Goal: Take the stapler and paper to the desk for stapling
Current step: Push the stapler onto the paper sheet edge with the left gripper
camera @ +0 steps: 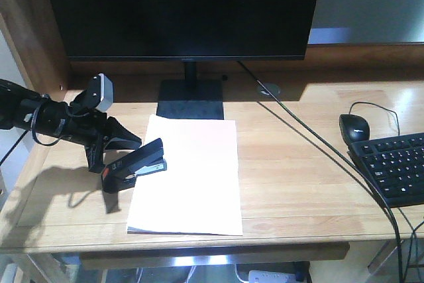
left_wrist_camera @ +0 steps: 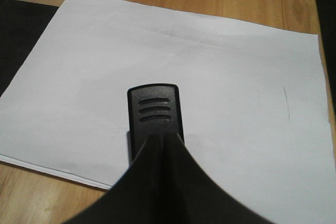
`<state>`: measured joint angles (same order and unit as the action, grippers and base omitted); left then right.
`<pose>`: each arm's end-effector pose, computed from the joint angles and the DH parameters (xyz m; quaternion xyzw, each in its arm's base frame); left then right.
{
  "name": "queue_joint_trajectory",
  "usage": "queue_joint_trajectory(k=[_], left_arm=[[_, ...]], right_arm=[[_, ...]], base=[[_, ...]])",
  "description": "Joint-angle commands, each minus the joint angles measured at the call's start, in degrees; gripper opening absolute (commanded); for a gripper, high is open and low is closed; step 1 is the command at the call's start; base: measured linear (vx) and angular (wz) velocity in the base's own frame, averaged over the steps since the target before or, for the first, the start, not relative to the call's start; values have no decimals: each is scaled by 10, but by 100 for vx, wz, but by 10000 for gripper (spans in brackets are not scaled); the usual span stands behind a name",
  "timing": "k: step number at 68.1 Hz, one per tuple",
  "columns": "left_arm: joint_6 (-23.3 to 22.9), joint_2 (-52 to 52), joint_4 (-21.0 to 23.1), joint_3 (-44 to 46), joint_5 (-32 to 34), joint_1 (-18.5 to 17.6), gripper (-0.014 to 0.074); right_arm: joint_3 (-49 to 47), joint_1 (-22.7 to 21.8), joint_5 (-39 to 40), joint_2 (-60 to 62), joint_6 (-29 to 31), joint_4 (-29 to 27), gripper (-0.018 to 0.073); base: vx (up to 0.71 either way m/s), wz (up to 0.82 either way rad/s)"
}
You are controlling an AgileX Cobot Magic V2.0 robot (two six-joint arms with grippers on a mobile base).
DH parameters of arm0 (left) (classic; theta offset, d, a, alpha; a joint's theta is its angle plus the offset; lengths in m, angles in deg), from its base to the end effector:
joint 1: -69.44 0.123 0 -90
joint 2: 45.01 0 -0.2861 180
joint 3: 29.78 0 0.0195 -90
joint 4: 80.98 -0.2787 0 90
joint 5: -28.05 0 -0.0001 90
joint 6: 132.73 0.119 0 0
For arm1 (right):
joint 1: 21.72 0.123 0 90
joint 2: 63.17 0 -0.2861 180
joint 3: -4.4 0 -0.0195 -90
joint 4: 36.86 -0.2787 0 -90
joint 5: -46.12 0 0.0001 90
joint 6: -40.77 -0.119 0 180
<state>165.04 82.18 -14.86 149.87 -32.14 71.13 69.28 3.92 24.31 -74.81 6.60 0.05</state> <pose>0.4298 -0.0818 0.1274 0.5493 0.6992 -0.2776 0.3636 0.1034 0.0201 0.2559 -0.0917 0.7265 0.0655 0.6778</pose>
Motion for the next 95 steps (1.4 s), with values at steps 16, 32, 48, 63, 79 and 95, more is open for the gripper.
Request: queue_joint_trajectory(k=[16, 32, 48, 63, 79, 95], left_arm=[[-5, -29, 31, 14, -22, -4, -6], [0, -29, 57, 14, -3, -5, -6], [-1, -28, 77, 14, 27, -28, -6], [-3, -17, 72, 14, 44, -52, -6], [-22, 7, 54, 14, 62, -62, -6], [-37, 24, 35, 14, 67, -62, -6]], right_arm=[[-15, -3, 37, -7, 4, 12, 563], [-15, -3, 37, -7, 4, 12, 563], [-15, -3, 37, -7, 4, 12, 563], [-15, -3, 37, -7, 4, 12, 563], [-15, -3, 36, -7, 4, 12, 563], [-15, -3, 36, -7, 4, 12, 563]], base=[[0, 0], [0, 0], [0, 0], [0, 0], [0, 0], [0, 0]])
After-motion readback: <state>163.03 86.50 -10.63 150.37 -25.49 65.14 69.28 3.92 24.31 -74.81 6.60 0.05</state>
